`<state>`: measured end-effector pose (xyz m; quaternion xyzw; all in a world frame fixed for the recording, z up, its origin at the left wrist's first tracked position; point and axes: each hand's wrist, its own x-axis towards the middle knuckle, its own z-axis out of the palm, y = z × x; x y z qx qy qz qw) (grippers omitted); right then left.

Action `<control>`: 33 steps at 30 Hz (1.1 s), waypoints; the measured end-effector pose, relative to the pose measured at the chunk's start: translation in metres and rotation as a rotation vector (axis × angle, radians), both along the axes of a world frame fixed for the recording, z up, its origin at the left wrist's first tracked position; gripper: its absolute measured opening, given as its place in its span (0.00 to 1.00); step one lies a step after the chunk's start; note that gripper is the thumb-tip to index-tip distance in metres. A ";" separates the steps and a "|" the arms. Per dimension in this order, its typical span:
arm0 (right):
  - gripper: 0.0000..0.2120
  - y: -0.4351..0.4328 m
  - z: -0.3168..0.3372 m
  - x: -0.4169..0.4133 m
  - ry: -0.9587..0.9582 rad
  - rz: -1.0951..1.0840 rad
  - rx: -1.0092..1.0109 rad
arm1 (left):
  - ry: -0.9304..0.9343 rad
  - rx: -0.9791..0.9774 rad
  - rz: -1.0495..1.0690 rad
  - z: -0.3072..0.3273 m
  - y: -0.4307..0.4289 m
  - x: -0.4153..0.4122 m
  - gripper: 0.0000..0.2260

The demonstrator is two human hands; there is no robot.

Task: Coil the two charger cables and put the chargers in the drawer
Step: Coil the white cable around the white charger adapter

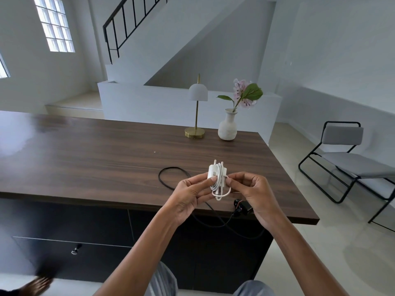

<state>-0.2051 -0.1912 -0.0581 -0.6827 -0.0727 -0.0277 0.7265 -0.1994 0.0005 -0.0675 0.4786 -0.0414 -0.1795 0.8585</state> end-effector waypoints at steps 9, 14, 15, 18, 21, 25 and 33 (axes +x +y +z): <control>0.06 0.008 0.003 0.003 -0.038 -0.157 -0.008 | -0.062 0.047 0.057 0.004 -0.009 -0.001 0.19; 0.09 0.004 0.004 -0.003 0.027 -0.122 -0.042 | -0.071 0.031 0.056 0.000 -0.009 -0.001 0.18; 0.10 0.003 0.004 -0.003 0.051 -0.119 -0.033 | -0.075 0.025 0.057 -0.001 -0.010 -0.001 0.18; 0.10 0.001 0.001 -0.004 0.075 -0.127 0.005 | -0.078 0.008 0.067 -0.003 -0.012 -0.001 0.19; 0.08 0.002 0.000 -0.003 0.037 -0.166 -0.012 | -0.095 0.046 0.075 -0.001 -0.012 0.000 0.18; 0.06 0.005 0.005 0.001 -0.017 -0.164 -0.038 | -0.125 0.113 0.079 0.003 -0.011 0.003 0.21; 0.04 0.006 0.010 0.006 -0.118 -0.096 -0.252 | -0.142 0.146 0.125 -0.003 -0.008 0.005 0.16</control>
